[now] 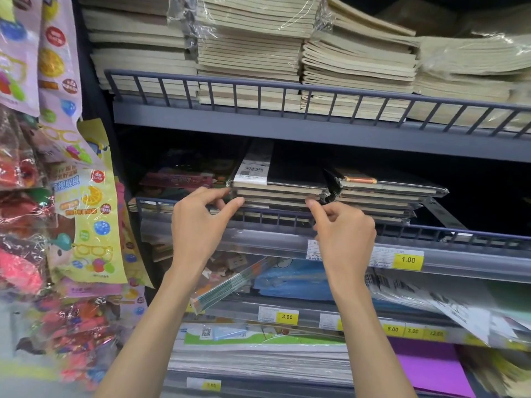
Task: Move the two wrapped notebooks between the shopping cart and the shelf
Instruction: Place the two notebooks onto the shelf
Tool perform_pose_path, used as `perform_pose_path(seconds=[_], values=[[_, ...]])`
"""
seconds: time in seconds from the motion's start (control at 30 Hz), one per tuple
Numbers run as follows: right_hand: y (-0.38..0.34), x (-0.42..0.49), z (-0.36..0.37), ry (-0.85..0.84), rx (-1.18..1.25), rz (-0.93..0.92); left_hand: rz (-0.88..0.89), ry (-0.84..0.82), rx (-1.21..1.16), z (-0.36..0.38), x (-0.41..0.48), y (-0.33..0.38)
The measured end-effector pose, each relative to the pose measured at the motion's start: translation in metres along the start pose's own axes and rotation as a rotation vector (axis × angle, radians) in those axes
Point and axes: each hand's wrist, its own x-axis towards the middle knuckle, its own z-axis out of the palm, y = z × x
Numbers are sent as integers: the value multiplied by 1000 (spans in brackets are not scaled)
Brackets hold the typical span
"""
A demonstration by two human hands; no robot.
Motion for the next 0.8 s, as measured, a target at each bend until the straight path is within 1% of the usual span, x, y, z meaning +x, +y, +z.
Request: perform_pose_path(seconds=[0.17, 0.33, 0.8], values=[[-3, 2, 4, -8, -33, -10, -12, 36, -31, 5, 5, 0], [-3, 2, 6, -2, -53, -27, -39, 20, -52, 4, 8, -2], [4, 0, 6, 21, -83, -38, -30, 21, 3, 5, 9, -3]])
